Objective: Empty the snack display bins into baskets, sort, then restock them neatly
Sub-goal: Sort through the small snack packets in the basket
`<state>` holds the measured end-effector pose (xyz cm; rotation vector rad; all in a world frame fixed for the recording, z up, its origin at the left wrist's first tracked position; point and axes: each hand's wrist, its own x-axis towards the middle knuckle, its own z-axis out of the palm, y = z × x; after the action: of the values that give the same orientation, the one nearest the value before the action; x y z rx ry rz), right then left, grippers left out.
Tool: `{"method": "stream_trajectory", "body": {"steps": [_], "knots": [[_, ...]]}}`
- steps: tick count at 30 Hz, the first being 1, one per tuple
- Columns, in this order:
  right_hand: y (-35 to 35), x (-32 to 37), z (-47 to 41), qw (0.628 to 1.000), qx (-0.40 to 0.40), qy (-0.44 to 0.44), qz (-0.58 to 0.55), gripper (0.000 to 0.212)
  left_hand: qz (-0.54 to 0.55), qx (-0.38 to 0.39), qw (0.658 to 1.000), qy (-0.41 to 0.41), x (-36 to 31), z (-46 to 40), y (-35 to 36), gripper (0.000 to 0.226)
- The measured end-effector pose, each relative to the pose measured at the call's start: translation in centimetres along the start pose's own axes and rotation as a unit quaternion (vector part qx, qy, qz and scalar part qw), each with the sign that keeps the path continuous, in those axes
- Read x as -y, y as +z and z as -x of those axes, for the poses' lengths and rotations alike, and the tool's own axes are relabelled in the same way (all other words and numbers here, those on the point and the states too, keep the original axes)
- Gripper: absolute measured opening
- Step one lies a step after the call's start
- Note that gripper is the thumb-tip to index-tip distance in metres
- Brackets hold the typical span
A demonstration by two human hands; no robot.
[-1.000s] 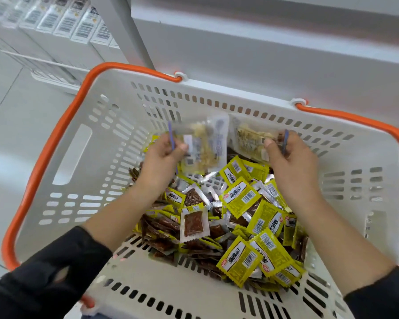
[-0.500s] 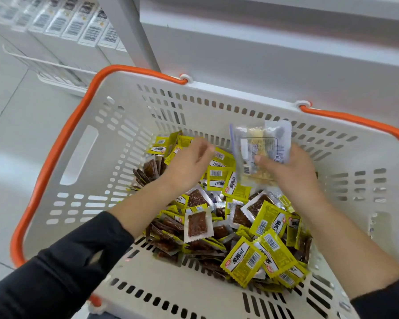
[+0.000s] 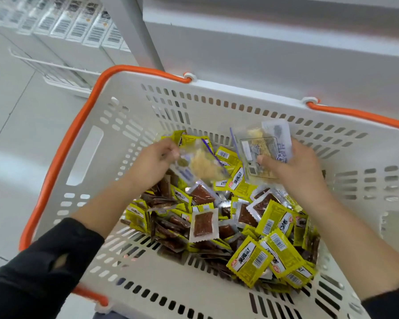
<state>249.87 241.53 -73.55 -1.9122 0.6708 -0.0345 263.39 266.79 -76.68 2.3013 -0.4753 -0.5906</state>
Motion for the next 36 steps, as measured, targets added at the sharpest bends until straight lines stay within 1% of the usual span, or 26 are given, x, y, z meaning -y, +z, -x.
{"method": "stream_trajectory", "body": {"steps": [4,6,7,9,11,13,14,15,16,17,18,19,20,21,22,23,24,26,28,30,32,34,35,36], "knots": [[-1.5,1.6,1.2,0.995,0.009,0.030,-0.091,0.021,0.119,-0.042,0.992,0.000,-3.8,0.8,-3.3,0.019],[-3.2,2.4,2.8,0.986,-0.003,0.051,-0.161,0.019,0.173,-0.065,0.983,-0.007,-6.3,2.0,-4.0,0.018],[-4.3,2.6,3.9,0.979,-0.015,0.061,-0.196,0.020,0.193,-0.064,0.979,-0.009,-7.6,2.6,-4.1,0.016],[-6.9,3.1,6.9,0.965,-0.046,0.064,-0.251,0.027,0.215,-0.039,0.976,-0.001,-10.7,4.0,-3.8,0.013],[-9.4,3.1,10.2,0.955,-0.087,0.067,-0.274,0.034,0.229,-0.010,0.973,0.017,-13.9,4.8,-3.0,0.013],[-11.6,2.0,13.5,0.937,-0.164,0.094,-0.293,0.033,0.236,0.030,0.970,0.042,-17.9,4.9,-1.5,0.014],[-12.9,1.5,15.2,0.922,-0.208,0.116,-0.304,0.036,0.236,0.057,0.968,0.056,-20.3,4.9,-0.5,0.012],[-14.1,0.6,16.8,0.907,-0.249,0.135,-0.313,0.050,0.235,0.088,0.965,0.072,-22.5,4.9,0.8,0.011],[-15.3,0.0,18.3,0.891,-0.285,0.151,-0.320,0.063,0.237,0.119,0.960,0.087,-25.0,5.2,2.0,0.009],[-16.6,-0.4,19.9,0.879,-0.321,0.151,-0.318,0.064,0.238,0.149,0.954,0.100,-27.3,5.7,3.4,0.008],[-17.7,-0.4,21.4,0.867,-0.360,0.152,-0.309,0.054,0.246,0.175,0.947,0.107,-29.5,6.2,4.8,0.006],[-18.7,-0.4,22.7,0.860,-0.391,0.148,-0.292,0.052,0.244,0.197,0.943,0.111,-31.1,6.8,6.2,0.004],[-19.4,-0.5,23.8,0.860,-0.412,0.147,-0.262,0.061,0.223,0.208,0.945,0.120,-32.3,7.4,7.5,0.013],[-19.7,-1.0,24.6,0.871,-0.419,0.137,-0.216,0.071,0.181,0.213,0.950,0.139,-32.9,7.8,8.6,0.028],[-20.0,-1.5,25.2,0.879,-0.426,0.135,-0.170,0.075,0.133,0.218,0.954,0.159,-33.2,8.3,9.4,0.043],[-20.2,-1.6,25.5,0.887,-0.422,0.131,-0.136,0.074,0.096,0.227,0.954,0.171,-33.0,8.6,9.6,0.053],[-20.2,-1.6,25.5,0.893,-0.416,0.129,-0.118,0.070,0.072,0.241,0.952,0.177,-32.6,8.9,9.4,0.055],[-19.5,-1.9,25.0,0.908,-0.392,0.116,-0.094,0.054,0.005,0.252,0.951,0.178,-30.6,8.9,7.9,0.042],[-18.0,-1.2,23.8,0.934,-0.341,0.084,-0.057,0.039,-0.108,0.229,0.953,0.165,-27.5,8.0,5.8,0.025],[-15.9,-0.1,22.1,0.965,-0.260,0.044,-0.002,0.030,-0.179,0.181,0.958,0.134,-23.5,6.9,3.7,0.020],[-13.3,1.3,20.1,0.982,-0.174,0.016,0.070,0.025,-0.209,0.152,0.962,0.086,-19.1,6.0,1.9,0.023],[-10.6,2.2,17.8,0.989,-0.096,-0.013,0.116,0.023,-0.237,0.148,0.959,0.051,-15.0,5.9,0.6,0.029],[-9.2,2.5,16.6,0.989,-0.056,-0.019,0.138,0.023,-0.262,0.159,0.951,0.046,-13.1,6.0,0.3,0.033],[-7.8,2.5,15.4,0.985,-0.012,-0.021,0.168,0.025,-0.298,0.175,0.936,0.058,-11.5,6.3,0.4,0.038]]}}
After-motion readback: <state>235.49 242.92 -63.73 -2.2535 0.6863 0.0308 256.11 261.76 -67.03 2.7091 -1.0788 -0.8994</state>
